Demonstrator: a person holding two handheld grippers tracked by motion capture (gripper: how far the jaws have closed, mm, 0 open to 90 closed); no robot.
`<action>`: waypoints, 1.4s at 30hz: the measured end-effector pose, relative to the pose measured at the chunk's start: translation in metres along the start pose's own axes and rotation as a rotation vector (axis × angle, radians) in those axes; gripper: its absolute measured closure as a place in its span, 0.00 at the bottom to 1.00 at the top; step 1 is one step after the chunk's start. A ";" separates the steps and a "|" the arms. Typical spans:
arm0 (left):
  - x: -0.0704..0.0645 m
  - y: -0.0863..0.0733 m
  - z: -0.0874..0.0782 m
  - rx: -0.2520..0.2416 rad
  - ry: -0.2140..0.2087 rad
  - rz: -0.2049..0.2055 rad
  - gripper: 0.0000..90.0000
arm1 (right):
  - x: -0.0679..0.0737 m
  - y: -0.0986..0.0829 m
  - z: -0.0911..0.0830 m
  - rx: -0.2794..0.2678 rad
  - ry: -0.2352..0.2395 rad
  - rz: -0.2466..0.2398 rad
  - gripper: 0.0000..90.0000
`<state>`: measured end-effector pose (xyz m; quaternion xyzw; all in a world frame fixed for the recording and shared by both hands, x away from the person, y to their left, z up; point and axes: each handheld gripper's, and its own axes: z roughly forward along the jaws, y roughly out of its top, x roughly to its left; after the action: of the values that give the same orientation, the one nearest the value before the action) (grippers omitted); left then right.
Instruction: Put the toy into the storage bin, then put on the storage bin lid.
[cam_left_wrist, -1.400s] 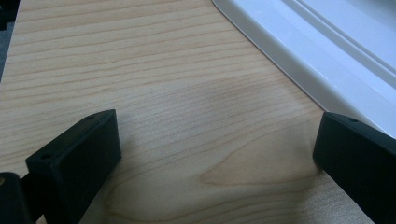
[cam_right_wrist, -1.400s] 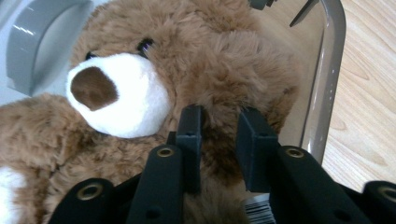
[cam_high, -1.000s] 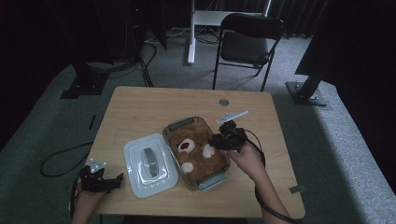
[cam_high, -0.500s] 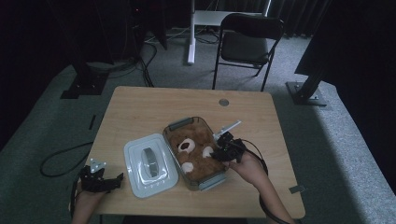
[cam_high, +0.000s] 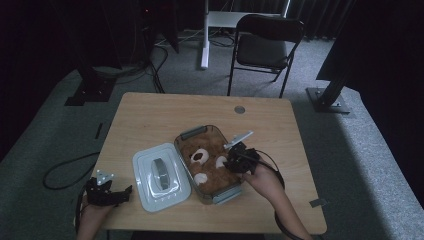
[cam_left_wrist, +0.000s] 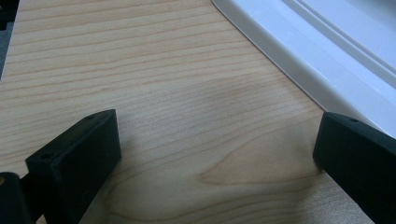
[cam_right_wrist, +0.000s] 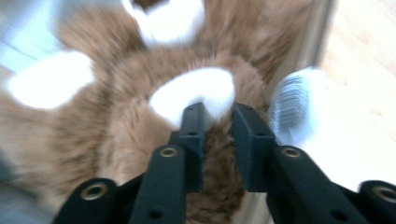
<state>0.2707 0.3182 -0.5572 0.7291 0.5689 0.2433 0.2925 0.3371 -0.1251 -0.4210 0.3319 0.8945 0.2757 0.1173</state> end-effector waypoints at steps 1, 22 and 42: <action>0.000 0.000 0.000 0.000 0.000 0.000 0.02 | 0.000 0.000 0.000 0.000 0.000 0.000 0.81; -0.006 0.004 -0.006 0.047 0.022 -0.066 0.02 | -0.079 -0.059 0.008 -0.140 -0.177 0.312 0.13; -0.039 0.027 -0.015 0.041 -0.086 -0.045 0.02 | -0.080 -0.089 0.048 -0.186 -0.121 0.357 0.14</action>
<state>0.2695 0.2776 -0.5283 0.7318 0.5769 0.1936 0.3069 0.3691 -0.2139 -0.5096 0.4890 0.7834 0.3531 0.1500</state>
